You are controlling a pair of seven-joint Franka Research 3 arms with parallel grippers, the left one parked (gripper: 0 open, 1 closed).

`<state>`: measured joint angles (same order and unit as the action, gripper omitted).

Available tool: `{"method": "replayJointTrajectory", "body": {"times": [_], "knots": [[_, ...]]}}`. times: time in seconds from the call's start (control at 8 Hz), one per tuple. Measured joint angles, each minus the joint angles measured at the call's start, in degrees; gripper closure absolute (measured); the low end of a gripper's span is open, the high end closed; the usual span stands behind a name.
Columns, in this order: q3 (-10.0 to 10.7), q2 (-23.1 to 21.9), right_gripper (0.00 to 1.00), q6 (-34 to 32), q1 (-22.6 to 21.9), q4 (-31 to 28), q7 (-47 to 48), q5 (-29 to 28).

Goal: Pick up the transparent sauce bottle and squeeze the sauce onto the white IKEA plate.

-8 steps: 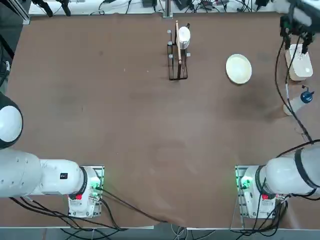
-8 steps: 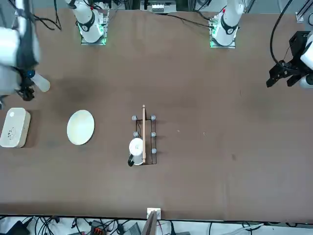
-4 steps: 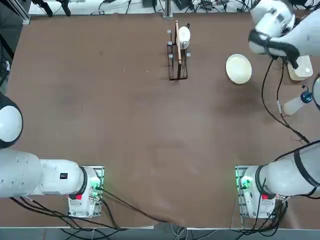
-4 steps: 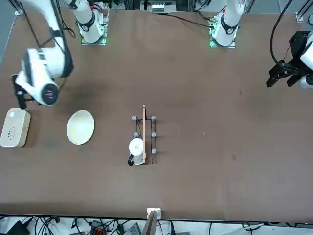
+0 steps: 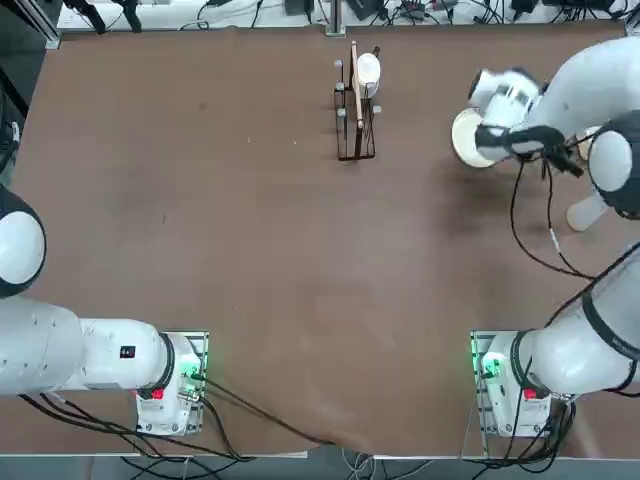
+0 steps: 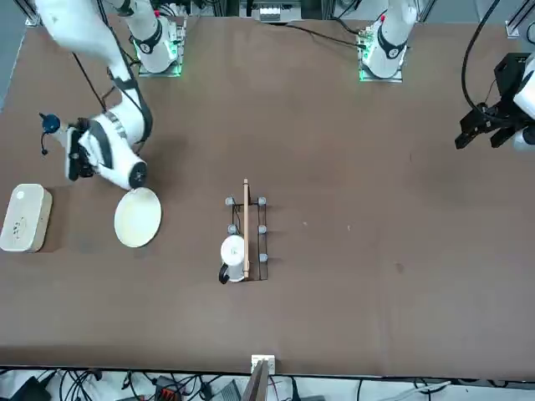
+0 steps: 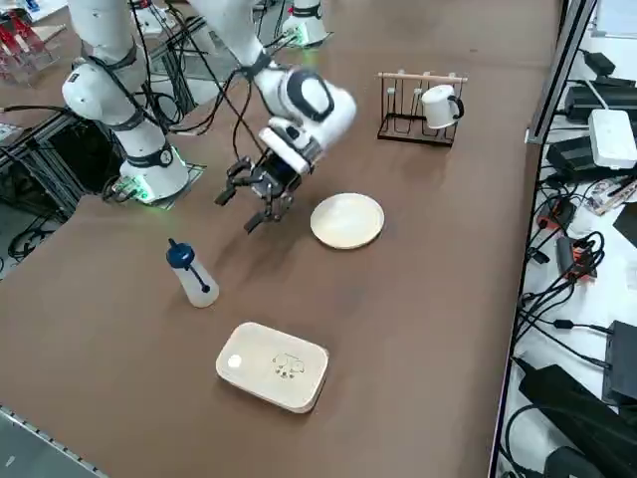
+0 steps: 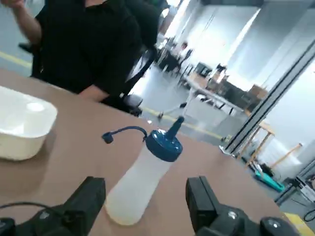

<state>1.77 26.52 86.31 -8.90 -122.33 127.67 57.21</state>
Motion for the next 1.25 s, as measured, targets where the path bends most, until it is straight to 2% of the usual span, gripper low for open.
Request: {"method": "replayJointTrajectory", "body": {"times": [0.38, 0.75, 1.25], "knots": [[0.7, 4.5, 0.01, -0.3, 5.6, -0.4, 16.4, 6.1], [0.7, 5.8, 0.01, -0.4, 7.6, -0.8, 26.7, 6.7], [0.7, 8.6, 0.0, -0.3, 8.5, -1.1, 28.8, 6.8]]}}
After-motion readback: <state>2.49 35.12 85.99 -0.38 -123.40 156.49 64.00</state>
